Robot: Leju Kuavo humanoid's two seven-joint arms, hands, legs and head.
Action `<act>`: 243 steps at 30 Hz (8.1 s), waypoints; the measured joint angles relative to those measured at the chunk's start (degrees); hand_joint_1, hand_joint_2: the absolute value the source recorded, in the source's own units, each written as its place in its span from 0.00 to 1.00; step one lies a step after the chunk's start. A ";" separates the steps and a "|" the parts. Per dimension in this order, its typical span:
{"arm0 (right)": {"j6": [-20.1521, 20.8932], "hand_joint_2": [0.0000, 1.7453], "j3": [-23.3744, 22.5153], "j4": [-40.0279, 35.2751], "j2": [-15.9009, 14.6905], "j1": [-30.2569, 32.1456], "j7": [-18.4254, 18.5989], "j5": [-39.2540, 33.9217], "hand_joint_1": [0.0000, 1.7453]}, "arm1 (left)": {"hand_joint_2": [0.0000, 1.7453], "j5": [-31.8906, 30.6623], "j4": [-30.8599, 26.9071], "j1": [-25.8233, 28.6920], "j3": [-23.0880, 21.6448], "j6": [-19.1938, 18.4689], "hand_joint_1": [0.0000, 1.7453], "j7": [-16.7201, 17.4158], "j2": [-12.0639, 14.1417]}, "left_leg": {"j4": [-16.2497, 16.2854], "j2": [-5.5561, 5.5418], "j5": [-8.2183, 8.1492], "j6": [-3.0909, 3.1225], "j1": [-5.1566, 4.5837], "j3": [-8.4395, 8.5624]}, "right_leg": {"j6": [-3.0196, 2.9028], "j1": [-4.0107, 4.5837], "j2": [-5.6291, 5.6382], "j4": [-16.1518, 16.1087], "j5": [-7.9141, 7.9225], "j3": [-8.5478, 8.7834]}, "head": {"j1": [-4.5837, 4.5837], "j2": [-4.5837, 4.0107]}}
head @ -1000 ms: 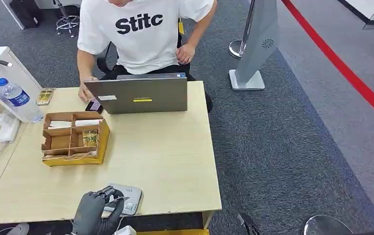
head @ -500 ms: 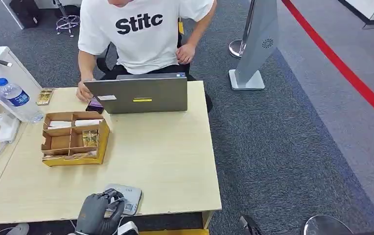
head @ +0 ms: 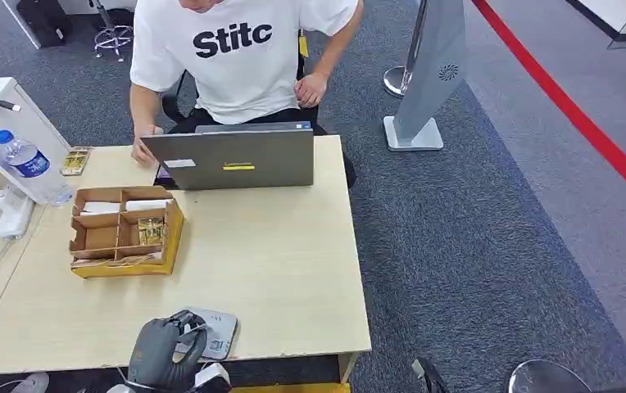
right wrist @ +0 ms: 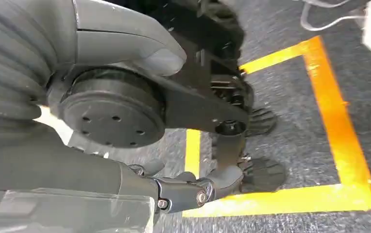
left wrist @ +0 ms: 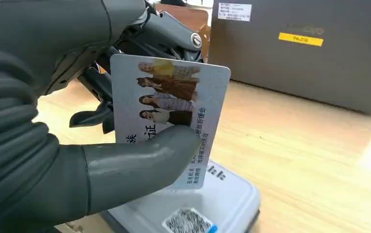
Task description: Pass the card to the sensor for recognition and then transmit it.
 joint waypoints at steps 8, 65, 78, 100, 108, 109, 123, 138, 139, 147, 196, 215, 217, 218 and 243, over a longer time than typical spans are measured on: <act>-13.65 1.00 11.70 -5.38 -0.15 4.65 0.07 -22.19 0.00 | 1.00 1.22 -4.18 0.86 3.61 2.51 1.00 -0.79 0.18 | 0.00 0.01 0.00 0.00 0.01 0.01 | 0.00 0.00 0.00 -0.01 -0.01 -0.08 | 0.00 0.00; -19.54 1.00 -15.63 13.36 -8.26 2.82 -34.08 16.66 0.00 | 1.00 -17.16 19.04 -44.51 22.03 -19.04 1.00 13.22 6.62 | 0.02 0.74 0.39 -0.19 0.04 -0.50 | -0.14 0.07 0.75 0.00 0.67 -0.78 | 0.04 0.00; -19.95 1.00 -14.32 15.72 -8.59 2.79 -31.67 17.95 0.00 | 1.00 -12.74 17.53 -42.27 22.07 -18.80 0.00 11.04 6.03 | 0.01 0.74 0.32 -0.14 0.04 -0.68 | -0.13 0.07 0.67 0.00 0.62 -0.93 | 0.04 0.00; -21.51 1.00 -15.46 15.37 -7.19 4.79 -25.51 19.09 0.00 | 1.00 -5.01 -21.90 -9.06 29.77 -25.47 0.00 4.87 12.44 | -0.02 0.45 0.32 -0.12 0.05 -0.71 | -0.01 0.07 0.45 0.00 0.41 -0.84 | 0.04 0.00; -20.81 1.00 -16.55 14.41 -6.40 4.88 -24.22 20.01 0.00 | 1.00 -5.93 -27.63 -3.14 30.88 -30.52 0.00 3.58 14.91 | -0.02 0.27 0.35 -0.10 0.04 -0.67 | -0.01 0.08 0.30 0.00 0.43 -0.72 | 0.07 0.00; -20.61 1.00 -16.81 14.25 -6.32 4.86 -24.15 20.16 0.00 | 1.00 -6.51 -28.00 -2.44 30.88 -31.62 0.00 3.58 15.62 | -0.02 0.28 0.35 -0.11 0.04 -0.66 | -0.01 0.07 0.29 0.00 0.43 -0.71 | 0.02 0.00; -18.90 1.00 -17.73 13.27 -5.46 4.82 -24.09 24.95 0.00 | 1.00 -13.58 -24.67 0.86 28.19 -33.20 0.00 7.06 18.40 | -0.01 0.16 0.37 -0.09 0.04 -0.64 | 0.00 0.07 0.22 -0.01 0.44 -0.70 | 0.07 0.00; -18.45 1.00 -17.73 13.84 -5.16 3.74 -26.95 27.35 0.00 | 1.00 -23.81 -14.20 -6.05 21.57 -24.72 0.00 9.70 12.19 | 0.01 0.12 0.43 -0.04 0.02 -0.64 | 0.04 0.06 0.13 -0.02 0.49 -0.68 | 0.02 0.00; -18.47 1.00 -17.73 13.97 -5.16 3.55 -27.24 27.51 0.00 | 1.00 -24.31 -13.57 -6.77 21.12 -23.95 0.00 9.75 11.58 | 0.02 0.12 0.44 -0.03 0.02 -0.65 | 0.04 0.06 0.13 -0.02 0.51 -0.68 | 0.07 0.00; -18.77 1.00 -17.73 15.30 -5.16 2.83 -28.72 28.20 0.00 | 1.00 -27.56 -8.68 -12.01 18.20 -22.01 0.00 10.73 7.58 | 0.04 0.11 0.44 -0.03 0.02 -0.65 | 0.03 0.06 0.12 -0.02 0.53 -0.69 | 0.02 0.00; -17.31 1.00 -17.73 16.42 -5.51 2.59 -26.99 29.28 0.00 | 1.00 -26.71 -2.34 -15.10 16.06 -26.19 0.00 10.32 8.35 | 0.04 0.12 0.44 -0.03 0.03 -0.67 | 0.03 0.06 0.14 -0.02 0.52 -0.70 | 0.04 0.00; -17.48 1.00 -17.73 16.42 -5.51 2.55 -27.28 30.52 0.00 | 1.00 -28.09 4.42 -18.19 15.91 -26.38 0.00 12.39 6.60 | 0.04 0.12 0.47 -0.04 0.02 -0.66 | 0.03 0.06 0.14 -0.02 0.53 -0.70 | 0.04 0.00; -17.48 1.00 -17.73 16.42 -5.51 2.56 -27.26 30.83 0.00 | 1.00 -28.09 5.03 -18.39 15.91 -26.40 0.00 12.52 6.32 | 0.04 0.12 0.46 -0.04 0.02 -0.66 | 0.03 0.06 0.15 -0.02 0.53 -0.70 | 0.04 0.00; -17.48 1.00 -17.73 16.42 -5.51 2.56 -27.21 30.91 0.00 | 1.00 -28.09 5.38 -18.46 15.91 -26.43 0.00 12.59 6.14 | 0.04 0.12 0.46 -0.04 0.02 -0.66 | 0.03 0.06 0.15 -0.02 0.53 -0.70 | 0.04 0.00; -17.31 1.00 -17.73 16.42 -5.51 2.66 -27.28 31.07 0.00 | 1.00 -28.04 7.08 -18.89 15.91 -26.62 1.00 12.59 4.57 | 0.04 0.12 0.47 -0.04 0.02 -0.66 | 0.03 0.06 0.15 -0.02 0.53 -0.71 | 0.04 0.00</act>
